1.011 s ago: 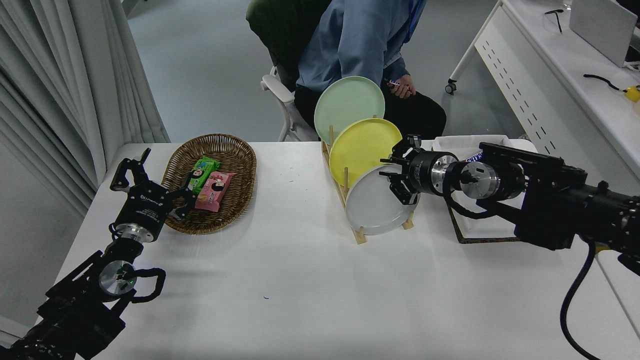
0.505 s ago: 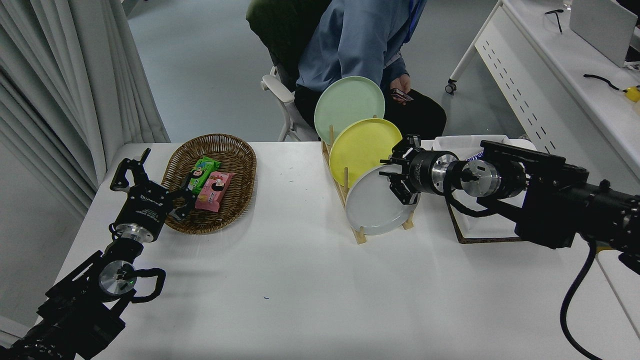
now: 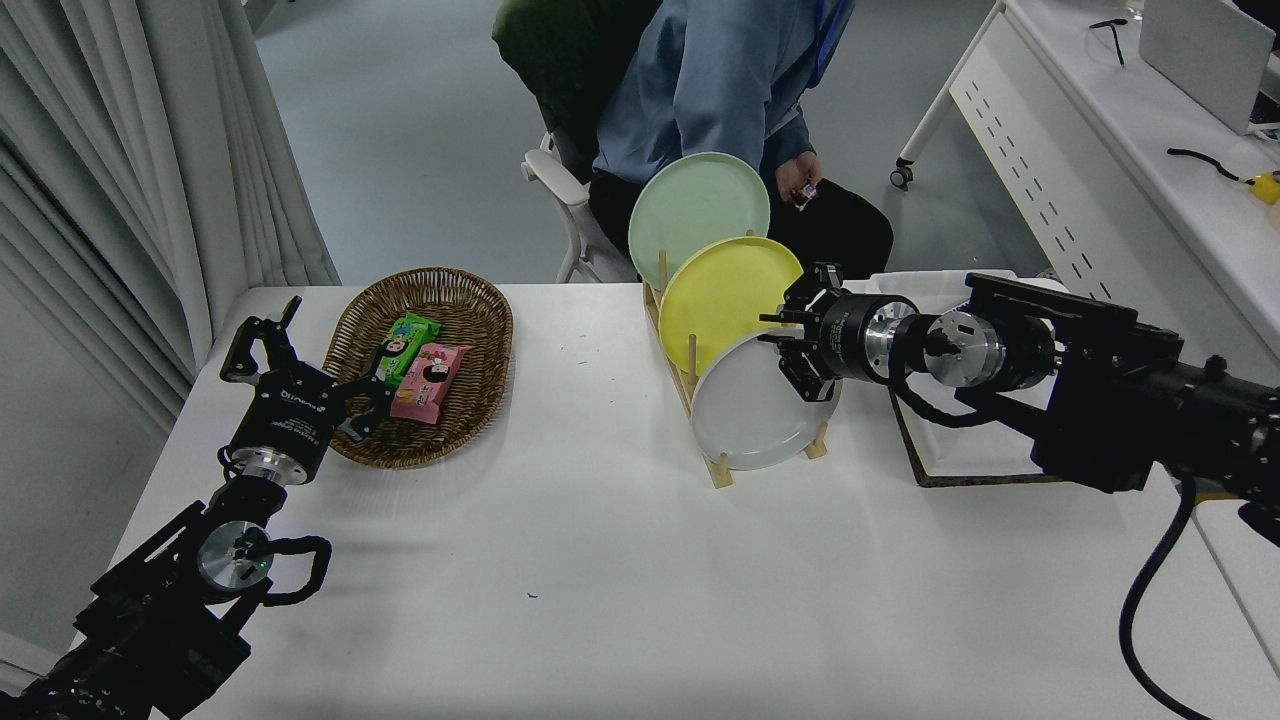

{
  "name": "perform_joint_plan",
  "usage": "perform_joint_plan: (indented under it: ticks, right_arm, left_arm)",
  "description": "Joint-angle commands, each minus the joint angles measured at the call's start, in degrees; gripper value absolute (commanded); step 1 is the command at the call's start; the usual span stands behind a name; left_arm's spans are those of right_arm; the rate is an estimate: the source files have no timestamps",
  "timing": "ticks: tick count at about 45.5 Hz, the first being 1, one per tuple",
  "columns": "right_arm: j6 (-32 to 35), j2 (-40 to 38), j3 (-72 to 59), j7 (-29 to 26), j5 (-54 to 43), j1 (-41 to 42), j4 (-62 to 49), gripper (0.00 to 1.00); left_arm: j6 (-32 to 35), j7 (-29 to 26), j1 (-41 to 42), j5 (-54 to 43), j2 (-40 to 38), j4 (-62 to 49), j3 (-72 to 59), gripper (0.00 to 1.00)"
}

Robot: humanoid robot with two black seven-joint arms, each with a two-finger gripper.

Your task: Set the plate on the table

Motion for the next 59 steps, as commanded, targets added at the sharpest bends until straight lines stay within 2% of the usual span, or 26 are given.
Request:
perform_joint_plan:
  ticks: [1, 15, 34, 54, 59]
  right_arm:
    - [-0.13, -0.05, 0.29, -0.03, -0.18, -0.09, -0.28, 0.18]
    - [-1.98, 0.04, 0.20, -0.03, -0.35, -0.09, -0.45, 0.18]
    - [-1.54, -0.05, 0.29, -1.43, -0.18, 0.17, -0.19, 0.05]
    - [-1.19, -2.95, 2.31, -2.75, -0.27, 0.61, 0.42, 0.04]
    - [-0.93, -4.45, 2.48, -4.59, -0.18, 2.01, 0.51, 0.04]
  left_arm:
    - [0.01, 0.00, 0.00, 0.00, 0.00, -0.05, 0.00, 1.00]
    - [0.01, 0.00, 0.00, 0.00, 0.00, 0.03, 0.00, 1.00]
    - [0.01, 0.00, 0.00, 0.00, 0.00, -0.05, 0.00, 1.00]
    - [0.01, 0.00, 0.00, 0.00, 0.00, 0.03, 0.00, 1.00]
    - [0.01, 0.00, 0.00, 0.00, 0.00, 0.03, 0.00, 1.00]
